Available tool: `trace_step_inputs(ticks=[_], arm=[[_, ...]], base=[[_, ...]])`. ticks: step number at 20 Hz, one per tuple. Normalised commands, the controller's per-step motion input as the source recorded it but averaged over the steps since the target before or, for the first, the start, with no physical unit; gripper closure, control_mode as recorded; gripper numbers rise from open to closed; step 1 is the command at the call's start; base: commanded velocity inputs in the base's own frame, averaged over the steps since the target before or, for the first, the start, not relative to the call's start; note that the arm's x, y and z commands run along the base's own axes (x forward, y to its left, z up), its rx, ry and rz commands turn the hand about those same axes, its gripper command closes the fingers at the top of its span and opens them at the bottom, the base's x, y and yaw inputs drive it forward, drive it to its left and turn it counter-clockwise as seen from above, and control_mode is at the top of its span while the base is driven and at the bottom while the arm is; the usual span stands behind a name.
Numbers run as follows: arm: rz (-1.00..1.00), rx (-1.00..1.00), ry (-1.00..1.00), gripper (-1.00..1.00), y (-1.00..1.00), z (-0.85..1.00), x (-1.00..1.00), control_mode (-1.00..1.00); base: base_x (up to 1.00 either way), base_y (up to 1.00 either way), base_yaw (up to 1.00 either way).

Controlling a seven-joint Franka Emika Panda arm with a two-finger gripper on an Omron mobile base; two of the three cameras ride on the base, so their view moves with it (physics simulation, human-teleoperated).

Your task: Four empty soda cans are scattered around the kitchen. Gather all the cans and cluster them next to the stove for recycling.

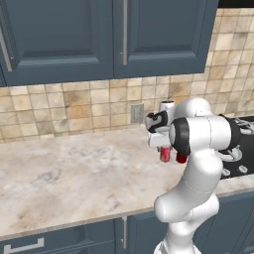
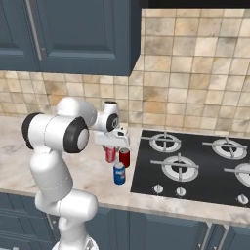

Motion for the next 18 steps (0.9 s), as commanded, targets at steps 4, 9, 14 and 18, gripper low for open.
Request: trace_step_inputs(ticks=[4, 9, 14, 18], arm=[[0.00, 0.00, 0.00, 1.00, 0.00, 0.00, 0.00, -1.00], [0.00, 0.00, 0.00, -1.00, 0.00, 0.00, 0.00, -1.00], [0.00, 0.00, 0.00, -1.00, 0.00, 0.00, -0.02, -1.00], [0.00, -0.01, 0.00, -1.00, 0.00, 0.08, -0.03, -1.00]], base=[[0.00, 0.00, 0.00], [0.00, 0.00, 0.00], [0.00, 0.00, 0.00], [0.00, 0.00, 0.00]])
